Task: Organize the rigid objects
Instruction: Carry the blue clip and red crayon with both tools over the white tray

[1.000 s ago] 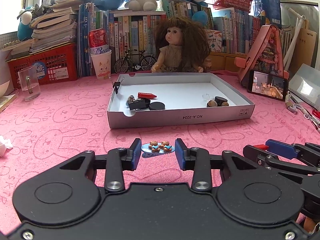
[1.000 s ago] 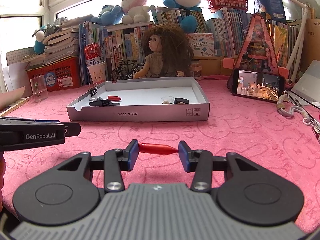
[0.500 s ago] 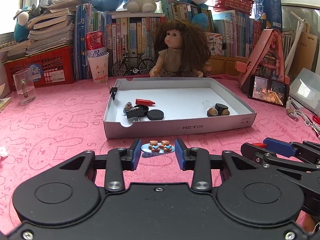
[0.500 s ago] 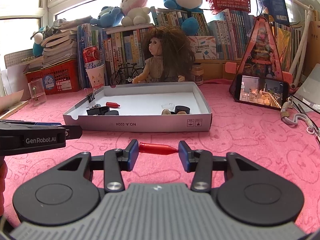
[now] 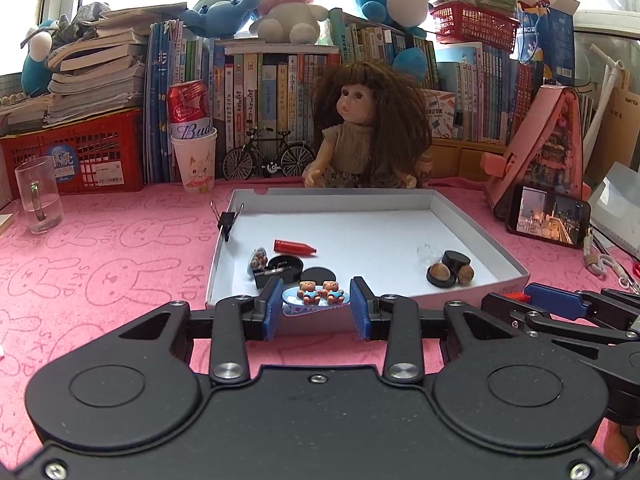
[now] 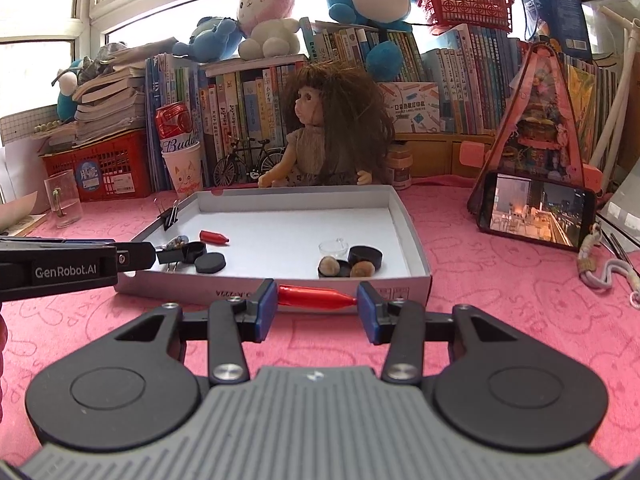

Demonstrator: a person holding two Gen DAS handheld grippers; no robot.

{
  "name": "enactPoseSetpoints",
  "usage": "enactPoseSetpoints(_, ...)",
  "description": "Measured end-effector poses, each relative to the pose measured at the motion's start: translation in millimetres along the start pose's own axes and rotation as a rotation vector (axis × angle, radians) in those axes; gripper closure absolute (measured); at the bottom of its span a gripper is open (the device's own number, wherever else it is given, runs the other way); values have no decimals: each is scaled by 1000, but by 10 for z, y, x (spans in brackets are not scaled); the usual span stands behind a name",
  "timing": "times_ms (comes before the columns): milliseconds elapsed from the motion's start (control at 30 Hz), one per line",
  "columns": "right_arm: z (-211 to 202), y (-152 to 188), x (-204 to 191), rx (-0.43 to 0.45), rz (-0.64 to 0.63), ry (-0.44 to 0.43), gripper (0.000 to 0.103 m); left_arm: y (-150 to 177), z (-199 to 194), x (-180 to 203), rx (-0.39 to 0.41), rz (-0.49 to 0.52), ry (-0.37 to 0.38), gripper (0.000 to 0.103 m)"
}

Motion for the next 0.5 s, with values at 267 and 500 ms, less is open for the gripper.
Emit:
enactPoseSetpoints(267, 225, -187, -2, -9, 20, -8, 54, -159, 196, -82, 24, -18, 12, 68)
enactPoseSetpoints(500, 413, -295, -2, -19, 47, -18, 54, -252, 392, -170, 19, -31, 13, 68)
Point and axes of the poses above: each gripper's, at about its wrist camera, not at the fingertips, and z roughly the way its jaws point, x to its right, y to its underside, the point moved 8 cm from there along z, roughly the way its jaws point, and after that the axes turned 14 degrees about y, right-handed, at the moved point
